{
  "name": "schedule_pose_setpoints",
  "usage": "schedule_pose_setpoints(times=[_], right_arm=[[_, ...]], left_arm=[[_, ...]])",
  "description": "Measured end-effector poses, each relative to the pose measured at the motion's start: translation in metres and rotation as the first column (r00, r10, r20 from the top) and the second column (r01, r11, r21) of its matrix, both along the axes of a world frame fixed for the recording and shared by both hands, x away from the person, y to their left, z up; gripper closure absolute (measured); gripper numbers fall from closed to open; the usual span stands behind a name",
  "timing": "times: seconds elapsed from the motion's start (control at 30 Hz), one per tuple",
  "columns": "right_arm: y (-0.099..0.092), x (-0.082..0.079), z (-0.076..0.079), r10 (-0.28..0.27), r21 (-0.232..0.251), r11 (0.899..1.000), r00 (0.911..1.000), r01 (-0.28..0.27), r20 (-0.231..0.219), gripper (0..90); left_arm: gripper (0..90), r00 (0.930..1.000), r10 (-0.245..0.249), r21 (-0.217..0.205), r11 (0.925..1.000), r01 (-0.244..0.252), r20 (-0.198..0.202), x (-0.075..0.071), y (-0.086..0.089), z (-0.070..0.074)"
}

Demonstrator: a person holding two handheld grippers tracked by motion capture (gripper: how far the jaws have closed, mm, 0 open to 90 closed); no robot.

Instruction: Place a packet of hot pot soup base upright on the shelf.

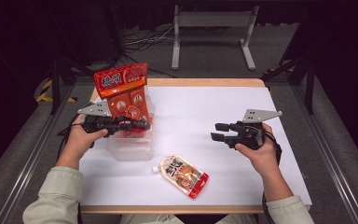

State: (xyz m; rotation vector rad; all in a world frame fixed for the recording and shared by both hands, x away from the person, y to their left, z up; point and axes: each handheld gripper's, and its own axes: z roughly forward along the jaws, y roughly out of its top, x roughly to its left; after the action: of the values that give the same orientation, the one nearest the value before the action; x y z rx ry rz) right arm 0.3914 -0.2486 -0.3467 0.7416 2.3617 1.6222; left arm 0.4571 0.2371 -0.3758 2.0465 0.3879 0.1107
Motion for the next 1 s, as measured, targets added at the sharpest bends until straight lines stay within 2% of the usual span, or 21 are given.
schedule_pose_setpoints(times=[0.07,0.17,0.33,0.47,0.6,0.67,0.73,0.83,0.87,0.9,1.0], right_arm=[[0.0,0.0,0.0,0.001,0.001,1.0,1.0,-0.001,-0.001,54.9],[0.0,0.0,0.0,0.002,0.001,1.0,1.0,-0.002,-0.002,54.8],[0.001,0.0,0.0,0.004,0.002,1.0,1.0,-0.004,-0.001,54.4],[0.001,0.0,0.0,0.003,0.002,1.0,1.0,-0.003,-0.001,54.2],[0.001,0.0,0.0,0.004,0.003,1.0,1.0,-0.004,0.0,54.1],[0.001,0.0,0.0,0.005,0.003,1.0,1.0,-0.005,0.001,54.0],[0.001,0.001,0.0,0.004,0.002,1.0,1.0,-0.004,0.0,54.0],[0.002,0.001,0.0,0.01,0.001,1.0,0.9999,-0.01,-0.002,54.0],[0.002,0.001,0.0,0.01,0.001,1.0,0.9999,-0.01,-0.002,54.0],[0.002,0.001,0.0,0.011,0.0,1.0,0.9999,-0.011,-0.002,54.0],[0.003,0.001,0.0,0.013,-0.002,1.0,0.9999,-0.013,-0.001,53.9]], left_arm=[[87.0,0.9999,0.002,0.009,1.0,-0.002,-0.012,0.0,0.0,-0.002],[86.0,0.9997,0.017,0.059,0.9981,-0.015,-0.018,0.0,-0.001,-0.005],[87.5,0.9971,0.064,0.099,0.9933,-0.06,-0.041,-0.001,0.003,-0.009],[87.1,0.9944,0.093,0.097,0.9914,-0.088,-0.051,-0.002,0.006,-0.011],[83.1,0.9935,0.106,0.102,0.9895,-0.102,-0.041,-0.003,0.005,-0.009],[76.5,0.9927,0.12,0.09,0.989,-0.118,-0.016,-0.005,0.005,-0.007],[69.0,0.9915,0.129,0.057,0.9899,-0.13,0.017,-0.008,0.005,-0.002],[50.2,0.988,0.151,-0.021,0.9885,-0.15,0.035,-0.014,0.004,0.006],[38.9,0.988,0.151,-0.021,0.9885,-0.15,0.035,-0.014,0.004,0.006],[38.9,0.9864,0.158,-0.028,0.9872,-0.157,0.044,-0.015,0.004,0.007],[25.4,0.9813,0.186,-0.055,0.9816,-0.183,0.051,-0.02,0.002,0.012]])
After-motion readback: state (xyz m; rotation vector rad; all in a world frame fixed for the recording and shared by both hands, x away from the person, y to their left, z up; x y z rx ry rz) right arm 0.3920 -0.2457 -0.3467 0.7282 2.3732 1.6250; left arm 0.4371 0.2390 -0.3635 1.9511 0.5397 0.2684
